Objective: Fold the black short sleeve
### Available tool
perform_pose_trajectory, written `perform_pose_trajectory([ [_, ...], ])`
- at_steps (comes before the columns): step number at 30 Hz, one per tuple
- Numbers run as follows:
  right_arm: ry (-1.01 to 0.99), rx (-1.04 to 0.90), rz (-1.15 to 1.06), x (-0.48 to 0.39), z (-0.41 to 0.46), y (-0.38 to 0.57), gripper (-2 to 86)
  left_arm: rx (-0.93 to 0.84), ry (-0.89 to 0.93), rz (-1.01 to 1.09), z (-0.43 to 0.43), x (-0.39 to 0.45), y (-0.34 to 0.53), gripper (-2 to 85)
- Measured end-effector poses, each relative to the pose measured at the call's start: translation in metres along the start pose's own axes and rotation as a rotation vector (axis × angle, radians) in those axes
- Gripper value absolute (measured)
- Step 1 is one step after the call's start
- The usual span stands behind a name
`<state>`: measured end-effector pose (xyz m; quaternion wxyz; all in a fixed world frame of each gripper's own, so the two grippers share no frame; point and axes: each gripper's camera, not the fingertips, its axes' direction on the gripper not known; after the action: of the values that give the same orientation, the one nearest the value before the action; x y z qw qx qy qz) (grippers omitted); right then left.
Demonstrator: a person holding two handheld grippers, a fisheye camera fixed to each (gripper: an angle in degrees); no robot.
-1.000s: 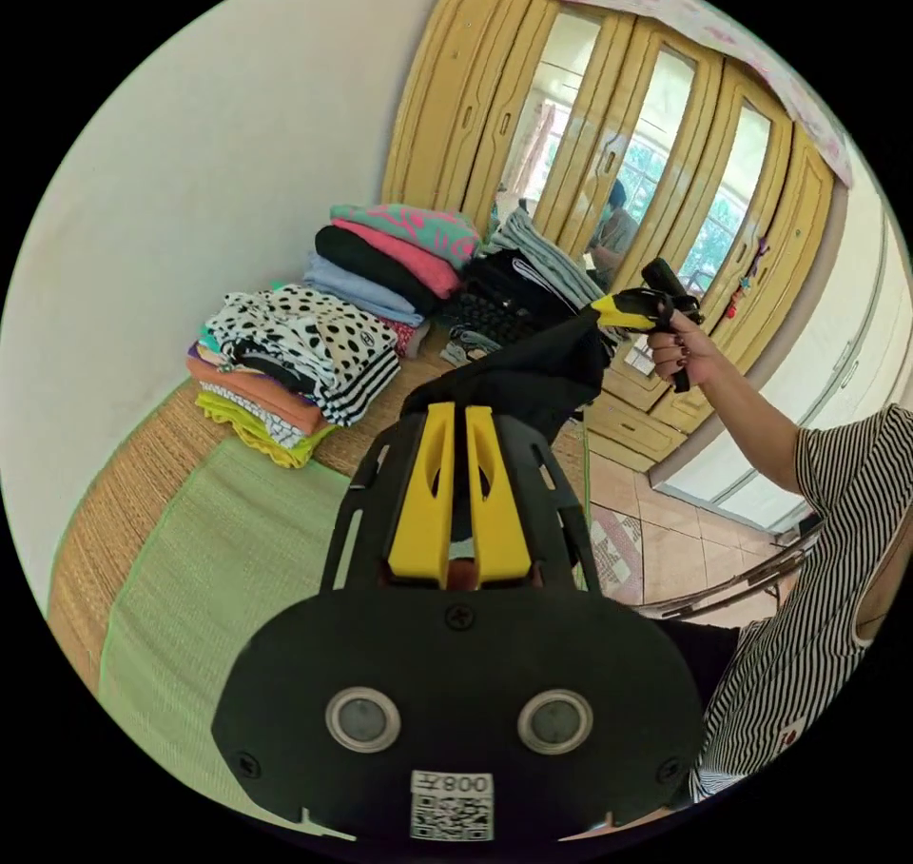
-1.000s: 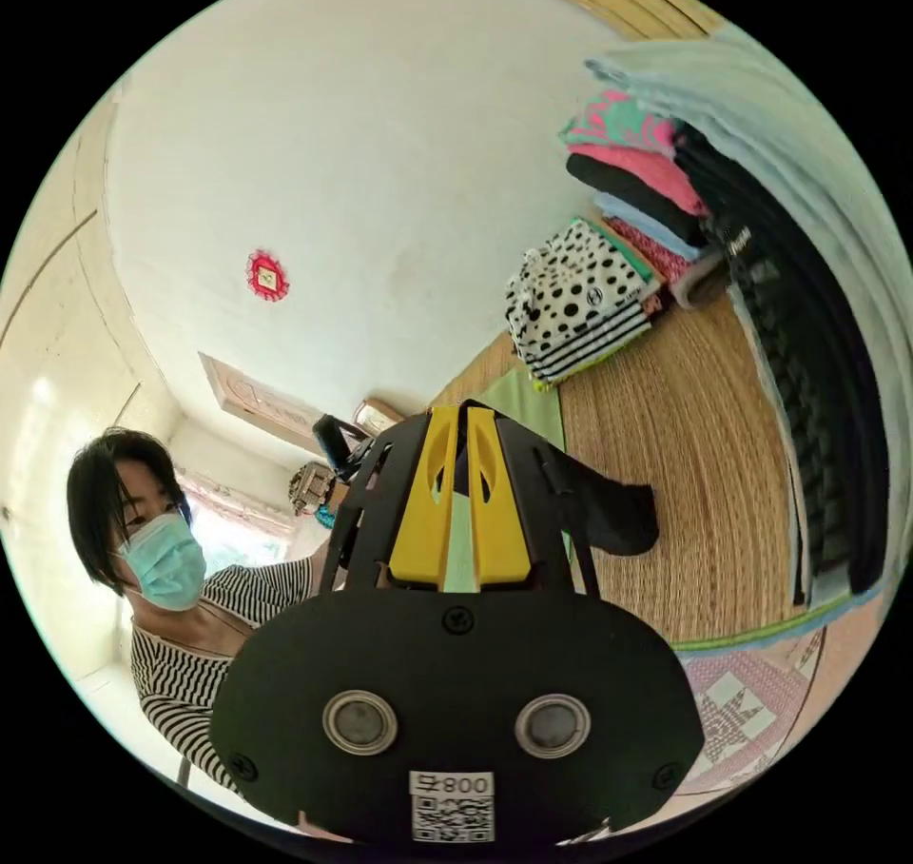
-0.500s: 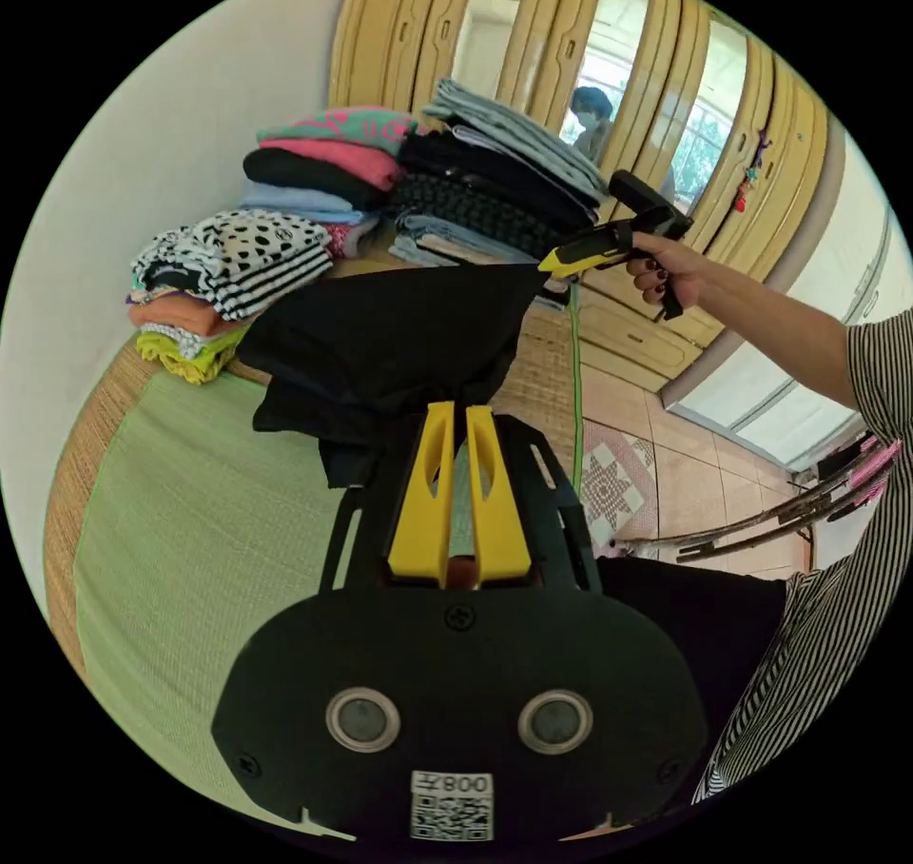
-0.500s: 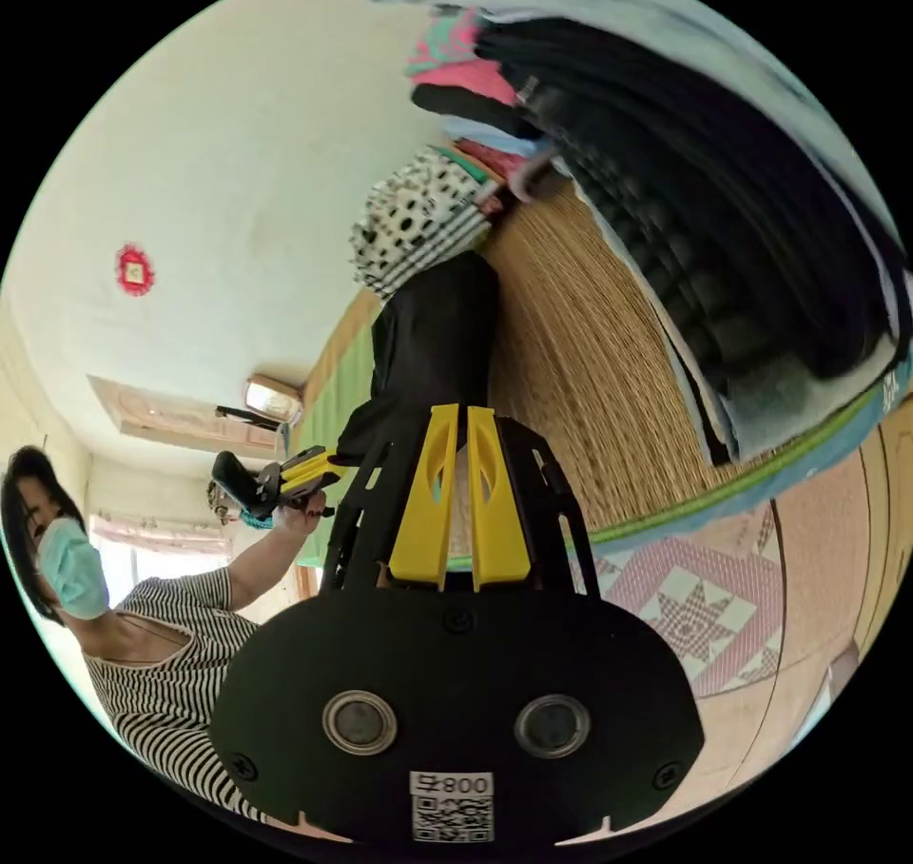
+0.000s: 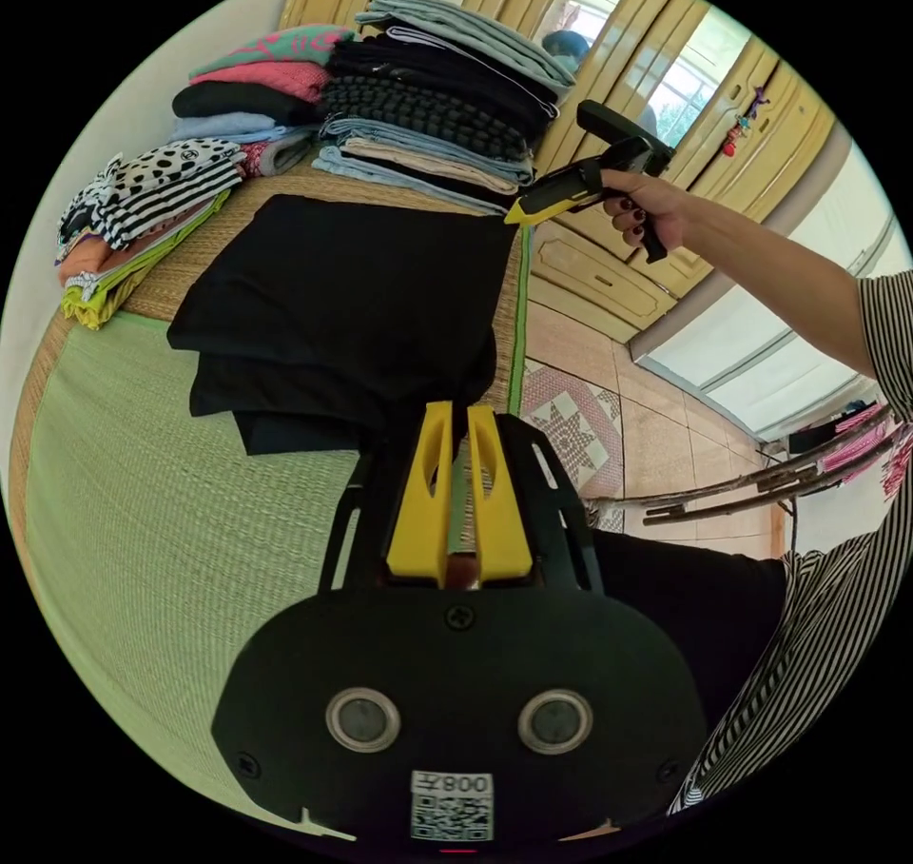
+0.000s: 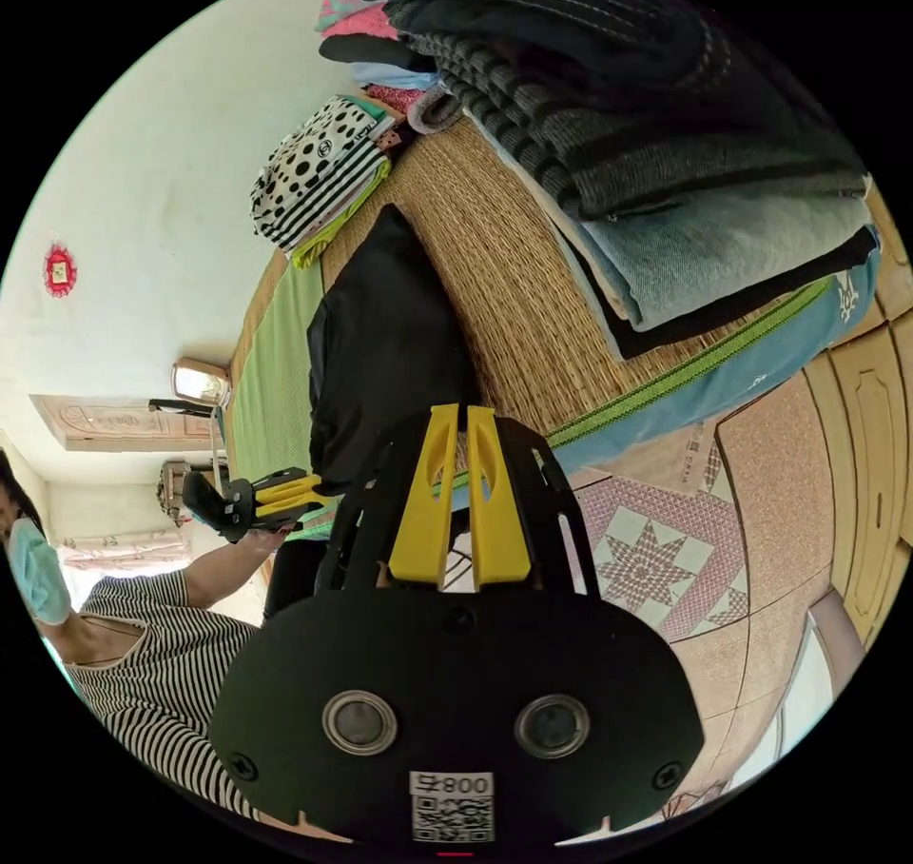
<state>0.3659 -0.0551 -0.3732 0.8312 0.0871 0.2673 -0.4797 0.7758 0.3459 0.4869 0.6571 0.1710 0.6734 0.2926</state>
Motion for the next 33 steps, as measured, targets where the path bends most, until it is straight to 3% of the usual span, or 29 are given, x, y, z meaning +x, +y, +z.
perform_pose_trajectory([
  [11, -0.089, 0.183, 0.062, 0.027, -0.010, 0.036, 0.5, 0.123, 0.080, -0.123, -0.045, -0.021, 0.046, 5.8],
  [13, -0.129, 0.206, 0.019, 0.013, -0.007, 0.049, 0.7, 0.112, 0.062, -0.148, -0.040, -0.028, 0.044, 6.6],
  [16, -0.142, 0.096, -0.216, -0.055, 0.032, 0.069, 1.9, 0.020, 0.027, -0.152, -0.022, -0.033, 0.049, 7.5],
  [20, 0.102, -0.141, -0.574, -0.158, 0.129, 0.109, 5.2, -0.005, -0.007, -0.167, -0.024, -0.034, 0.072, 7.6],
  [26, 0.510, -0.139, -0.849, -0.204, 0.201, 0.154, 7.5, -0.043, -0.010, -0.165, -0.021, -0.040, 0.088, 6.6],
  [30, 0.554, -0.166, -0.848, -0.192, 0.220, 0.157, 2.7, -0.060, -0.035, -0.158, -0.018, -0.044, 0.090, 4.3],
  [33, 0.461, -0.160, -0.795, -0.179, 0.201, 0.151, 1.3, -0.066, -0.040, -0.146, -0.020, -0.047, 0.090, 2.2],
])
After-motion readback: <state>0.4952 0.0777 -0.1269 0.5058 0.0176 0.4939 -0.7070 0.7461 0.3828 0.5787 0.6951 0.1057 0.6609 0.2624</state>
